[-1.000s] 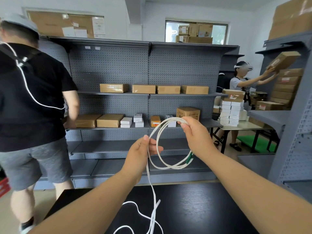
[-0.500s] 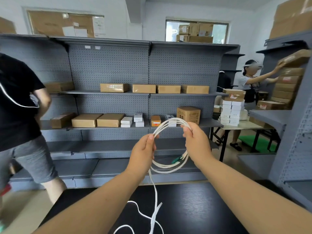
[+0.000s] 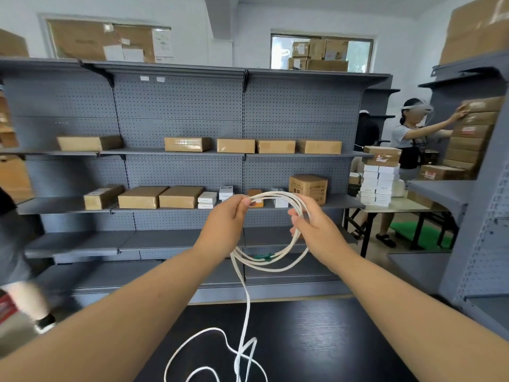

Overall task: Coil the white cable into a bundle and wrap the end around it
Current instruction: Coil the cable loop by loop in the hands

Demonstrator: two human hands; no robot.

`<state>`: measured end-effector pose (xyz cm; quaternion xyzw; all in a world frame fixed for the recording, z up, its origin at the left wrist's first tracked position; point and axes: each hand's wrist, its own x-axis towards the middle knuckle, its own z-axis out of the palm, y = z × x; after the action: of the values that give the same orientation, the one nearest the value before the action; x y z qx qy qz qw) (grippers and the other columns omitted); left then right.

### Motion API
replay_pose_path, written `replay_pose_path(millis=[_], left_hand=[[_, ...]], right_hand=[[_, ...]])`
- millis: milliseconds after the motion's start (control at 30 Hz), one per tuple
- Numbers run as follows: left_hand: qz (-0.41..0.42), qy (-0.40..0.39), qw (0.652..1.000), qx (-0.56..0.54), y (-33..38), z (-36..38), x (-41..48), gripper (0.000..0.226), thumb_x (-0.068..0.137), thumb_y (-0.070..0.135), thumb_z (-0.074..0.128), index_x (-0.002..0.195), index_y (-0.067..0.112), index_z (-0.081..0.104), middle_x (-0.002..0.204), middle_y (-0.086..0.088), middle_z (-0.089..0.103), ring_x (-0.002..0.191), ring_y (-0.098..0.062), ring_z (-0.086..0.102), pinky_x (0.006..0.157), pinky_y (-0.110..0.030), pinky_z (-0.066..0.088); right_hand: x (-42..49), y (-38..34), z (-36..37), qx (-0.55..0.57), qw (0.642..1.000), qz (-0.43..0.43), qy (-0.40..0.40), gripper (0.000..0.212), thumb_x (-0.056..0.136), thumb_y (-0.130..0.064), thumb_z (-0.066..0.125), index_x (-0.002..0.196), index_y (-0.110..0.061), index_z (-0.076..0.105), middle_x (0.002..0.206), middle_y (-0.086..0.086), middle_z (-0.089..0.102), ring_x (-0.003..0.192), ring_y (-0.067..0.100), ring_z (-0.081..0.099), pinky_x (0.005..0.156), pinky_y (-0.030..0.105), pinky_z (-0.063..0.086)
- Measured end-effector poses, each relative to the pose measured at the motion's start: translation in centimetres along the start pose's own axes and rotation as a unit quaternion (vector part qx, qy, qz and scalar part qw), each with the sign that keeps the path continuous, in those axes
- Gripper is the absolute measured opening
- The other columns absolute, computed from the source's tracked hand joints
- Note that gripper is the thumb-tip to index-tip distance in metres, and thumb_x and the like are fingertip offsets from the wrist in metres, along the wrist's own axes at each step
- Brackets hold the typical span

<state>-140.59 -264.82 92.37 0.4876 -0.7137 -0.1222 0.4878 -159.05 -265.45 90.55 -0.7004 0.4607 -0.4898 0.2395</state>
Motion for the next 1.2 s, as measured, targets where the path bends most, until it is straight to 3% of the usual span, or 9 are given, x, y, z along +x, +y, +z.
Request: replay_pose_path(millis=[200,300,467,600,800,900,1000,1100,1200], left_hand=[[0.011,0.0,1.0,0.003,0.7,0.0,0.2,0.028,0.1,0.03,0.033,0.075,0.029,0.045,0.06,0.002,0.042,0.056,-0.011,0.038,0.049,-0.018,0.029],[0.01,-0.005,1.0,-0.01,0.7,0.1,0.0,0.024,0.1,0.029,0.034,0.085,0.025,0.052,0.059,0.001,0.041,0.054,-0.011,0.036,0.047,-0.017,0.03],[0.031,-0.022,0.999,0.011,0.7,-0.2,-0.2,0.023,0.1,0.028,0.035,0.083,0.027,0.05,0.058,0.005,0.041,0.054,-0.008,0.037,0.049,-0.013,0.032],[0.04,-0.04,0.998,0.026,0.7,0.0,-0.4,0.029,0.1,0.028,0.035,0.102,0.013,0.059,0.062,0.009,0.041,0.057,-0.005,0.038,0.053,-0.01,0.033],[0.052,-0.06,0.996,0.032,0.9,0.0,-0.4,0.03,0.1,0.028,0.034,0.103,0.011,0.059,0.064,0.006,0.043,0.059,-0.006,0.039,0.054,-0.011,0.033],[0.057,-0.073,0.995,0.039,0.8,0.1,-0.2,0.031,0.1,0.027,0.034,0.102,0.008,0.058,0.067,0.004,0.045,0.062,-0.008,0.039,0.056,-0.013,0.031],[0.049,-0.081,0.995,0.03,0.4,0.2,-0.2,0.031,0.1,0.028,0.034,0.097,0.008,0.058,0.065,0.003,0.043,0.061,-0.012,0.038,0.055,-0.017,0.03],[0.025,-0.099,0.995,-0.011,0.1,0.2,-0.3,0.03,0.1,0.03,0.035,0.09,0.011,0.057,0.065,0.004,0.045,0.058,-0.01,0.041,0.057,-0.02,0.035],[-0.047,-0.114,0.978,-0.17,-0.4,0.3,-0.7,0.028,0.098,0.031,0.039,0.09,0.017,0.062,0.067,0.003,0.052,0.056,-0.007,0.048,0.06,-0.014,0.042]], right_hand=[[0.3,-0.9,0.7,0.04,0.998,0.013,0.046,0.024,0.098,-0.031,0.038,0.12,-0.023,0.042,0.083,-0.008,0.048,0.079,0.011,0.054,0.078,0.032,0.051],[0.2,-1.1,0.8,0.036,0.998,-0.004,0.042,0.027,0.098,-0.032,0.037,0.124,-0.027,0.04,0.093,-0.008,0.046,0.08,0.008,0.049,0.07,0.026,0.048],[0.3,-1.4,0.0,-0.01,0.999,-0.034,0.034,0.029,0.097,-0.03,0.041,0.126,-0.03,0.041,0.095,-0.018,0.051,0.082,0.009,0.059,0.088,0.036,0.049],[0.4,-1.8,-0.6,-0.086,0.994,-0.069,-0.011,0.041,0.097,-0.029,0.041,0.137,-0.024,0.037,0.11,-0.015,0.052,0.106,0.016,0.057,0.097,0.033,0.042],[0.4,-2.3,-0.4,-0.209,0.97,-0.11,-0.055,0.038,0.099,-0.027,0.038,0.136,-0.019,0.041,0.121,0.001,0.054,0.109,0.015,0.052,0.083,0.021,0.032],[0.6,-2.6,-0.3,-0.246,0.958,-0.128,-0.068,0.032,0.099,-0.024,0.038,0.127,-0.016,0.049,0.111,-0.002,0.056,0.104,0.016,0.051,0.082,0.026,0.035],[0.9,-2.5,-0.1,-0.276,0.948,-0.144,-0.064,0.016,0.099,-0.022,0.037,0.097,-0.02,0.053,0.081,-0.006,0.048,0.08,0.017,0.046,0.067,0.029,0.029],[0.8,-2.7,-0.1,-0.287,0.945,-0.15,-0.046,0.021,0.098,-0.021,0.038,0.101,-0.012,0.058,0.083,-0.003,0.048,0.079,0.015,0.042,0.062,0.027,0.021],[0.7,-3.0,-0.3,-0.285,0.946,-0.15,-0.035,0.026,0.098,-0.019,0.04,0.111,-0.007,0.059,0.09,0.003,0.056,0.084,0.019,0.048,0.064,0.026,0.023]])
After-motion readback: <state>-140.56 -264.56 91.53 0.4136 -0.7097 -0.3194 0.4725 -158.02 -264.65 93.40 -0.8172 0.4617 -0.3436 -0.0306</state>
